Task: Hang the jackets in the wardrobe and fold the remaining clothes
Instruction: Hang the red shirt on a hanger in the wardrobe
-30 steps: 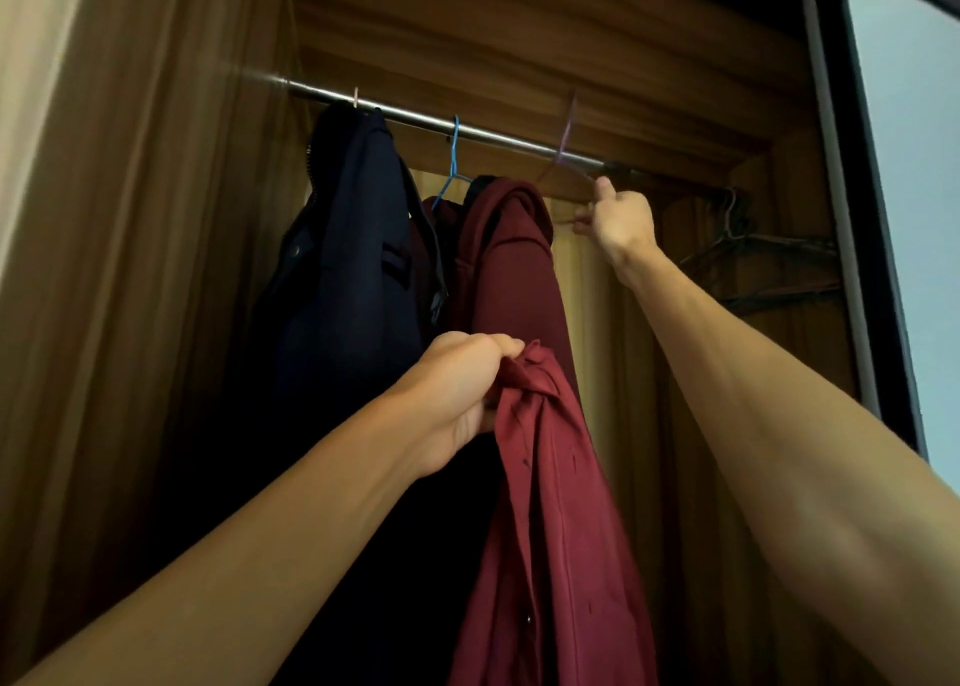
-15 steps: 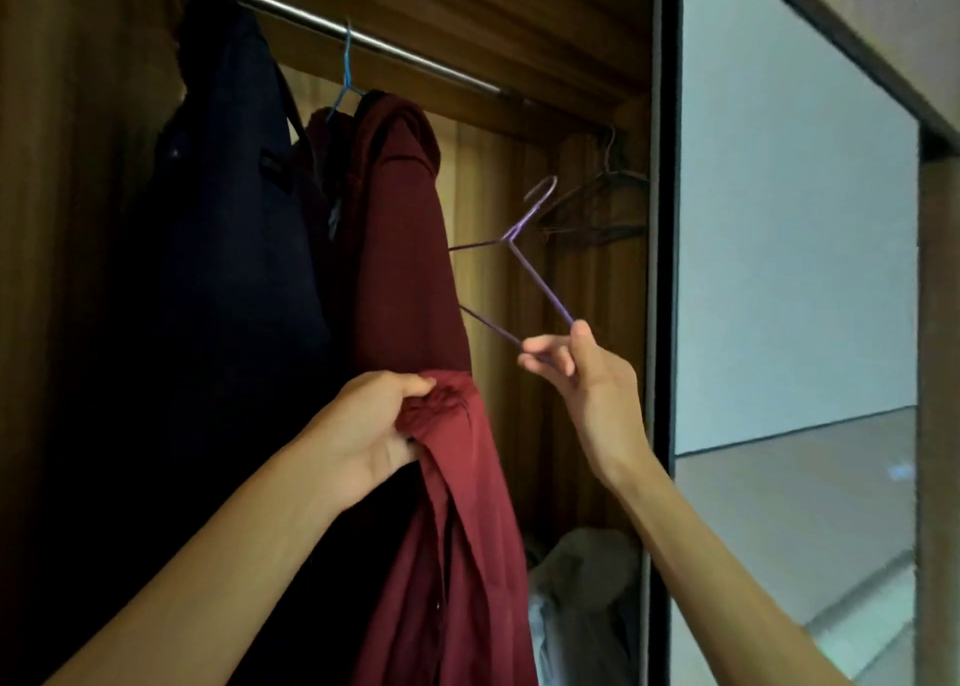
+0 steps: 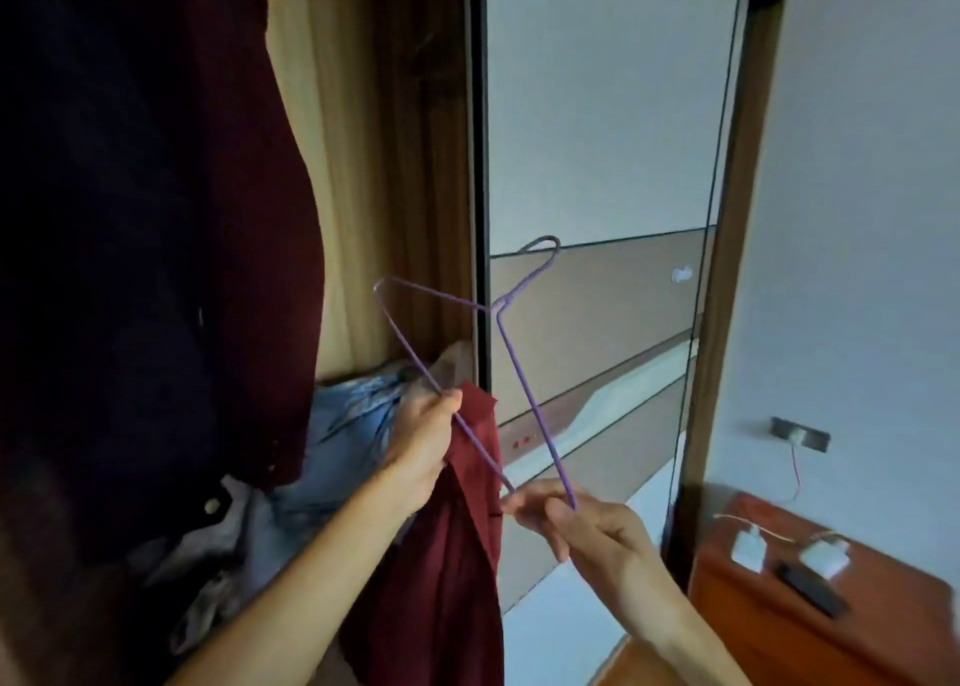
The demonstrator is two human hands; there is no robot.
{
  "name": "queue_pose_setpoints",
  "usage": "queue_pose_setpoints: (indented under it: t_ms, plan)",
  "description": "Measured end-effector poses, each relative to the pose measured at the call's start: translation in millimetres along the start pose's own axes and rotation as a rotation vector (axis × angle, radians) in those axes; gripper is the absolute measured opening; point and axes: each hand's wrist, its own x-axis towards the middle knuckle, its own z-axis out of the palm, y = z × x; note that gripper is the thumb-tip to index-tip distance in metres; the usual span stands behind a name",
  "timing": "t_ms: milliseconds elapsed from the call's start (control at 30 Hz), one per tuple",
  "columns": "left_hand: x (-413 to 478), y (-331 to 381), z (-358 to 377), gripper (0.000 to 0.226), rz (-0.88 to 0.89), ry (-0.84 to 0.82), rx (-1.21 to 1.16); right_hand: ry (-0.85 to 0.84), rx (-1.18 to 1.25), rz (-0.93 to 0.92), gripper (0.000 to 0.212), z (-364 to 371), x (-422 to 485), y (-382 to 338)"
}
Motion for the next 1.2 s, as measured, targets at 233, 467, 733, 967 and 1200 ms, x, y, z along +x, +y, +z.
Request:
queue_pose_setpoints:
  t_ms: [233, 467, 733, 967, 1200]
  plan:
    - [-74, -78, 24, 0.021, 0.075, -0.232, 0.243, 0.167, -0.105, 0.301, 0.031, -31, -94, -40]
    - [-140, -109, 54, 0.036, 0.246, -0.535, 0.507, 0.342, 0.077, 0.282, 0.04, -37, -122, -62]
    - [-130, -108, 70, 0.023, -0.246, -0.419, 0.149, 0.707, 0.175, 0.227, 0.067, -80, -179, -90]
    - [-134, -110, 96, 0.018, -0.244, -0.543, 0.327, 0.611, -0.268, 0.484, 0.094, -102, -247, -90]
    - [-146, -116, 111, 0.035, -0.384, -0.641, 0.559, 0.579, -0.411, 0.559, 0.059, -106, -310, -76]
